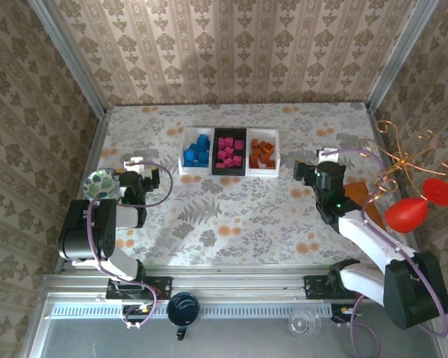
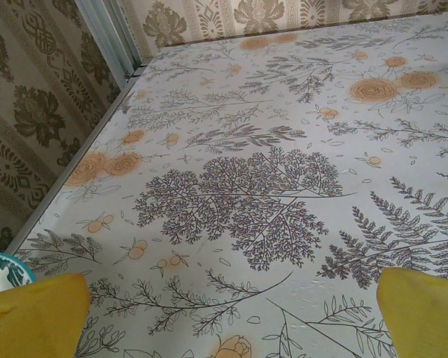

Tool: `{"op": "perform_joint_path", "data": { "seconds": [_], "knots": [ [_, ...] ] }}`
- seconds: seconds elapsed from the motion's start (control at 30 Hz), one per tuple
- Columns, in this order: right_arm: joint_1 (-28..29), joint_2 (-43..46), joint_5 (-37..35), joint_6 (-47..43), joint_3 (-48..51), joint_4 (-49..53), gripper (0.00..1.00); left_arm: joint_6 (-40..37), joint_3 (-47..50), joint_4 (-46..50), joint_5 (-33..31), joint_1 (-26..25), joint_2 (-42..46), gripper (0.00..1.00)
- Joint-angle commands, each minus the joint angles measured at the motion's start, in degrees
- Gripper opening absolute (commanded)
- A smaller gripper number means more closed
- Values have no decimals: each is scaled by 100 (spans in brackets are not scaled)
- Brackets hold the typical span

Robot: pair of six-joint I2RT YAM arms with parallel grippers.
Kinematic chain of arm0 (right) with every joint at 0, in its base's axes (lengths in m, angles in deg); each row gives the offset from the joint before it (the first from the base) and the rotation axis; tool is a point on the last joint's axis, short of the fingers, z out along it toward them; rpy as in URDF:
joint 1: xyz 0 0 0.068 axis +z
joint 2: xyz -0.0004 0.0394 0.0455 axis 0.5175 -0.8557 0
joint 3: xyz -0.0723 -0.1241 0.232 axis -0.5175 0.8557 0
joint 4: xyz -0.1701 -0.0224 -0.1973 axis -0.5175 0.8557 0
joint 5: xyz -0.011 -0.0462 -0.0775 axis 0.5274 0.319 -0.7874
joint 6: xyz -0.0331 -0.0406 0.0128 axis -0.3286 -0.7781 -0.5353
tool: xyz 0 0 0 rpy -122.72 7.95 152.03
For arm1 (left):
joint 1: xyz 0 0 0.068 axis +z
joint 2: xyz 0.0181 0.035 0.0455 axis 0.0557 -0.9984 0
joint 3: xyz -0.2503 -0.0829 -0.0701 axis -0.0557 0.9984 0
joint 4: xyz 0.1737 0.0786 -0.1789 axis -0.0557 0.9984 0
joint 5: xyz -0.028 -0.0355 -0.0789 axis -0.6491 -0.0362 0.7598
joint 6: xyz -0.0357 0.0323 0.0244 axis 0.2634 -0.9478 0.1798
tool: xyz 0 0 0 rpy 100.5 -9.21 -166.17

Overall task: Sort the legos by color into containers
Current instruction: Reset both arms

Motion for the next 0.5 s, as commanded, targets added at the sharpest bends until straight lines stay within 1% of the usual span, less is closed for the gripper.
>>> {"op": "perform_joint_path", "data": {
  "seconds": [0.0, 0.07, 0.2, 0.4, 0.47],
  "knots": [
    [-269, 234, -21, -455, 314, -575, 100, 84, 1, -157, -72, -4, -14, 100],
    [-522, 126, 104, -447, 378, -635, 100, 86, -1, -155, -72, 0, -10, 100],
    [-909, -358, 520, -403, 576, -1388, 100, 87, 1, -158, -67, 2, -13, 100],
    [-1137, -1371, 974, -432, 641, -2412, 100, 89, 1, -153, -71, 2, -7, 100],
    [-1181, -1485, 1132, -478, 558, -2520, 100, 88, 0, -151, -67, 2, -6, 100]
  ]
}}
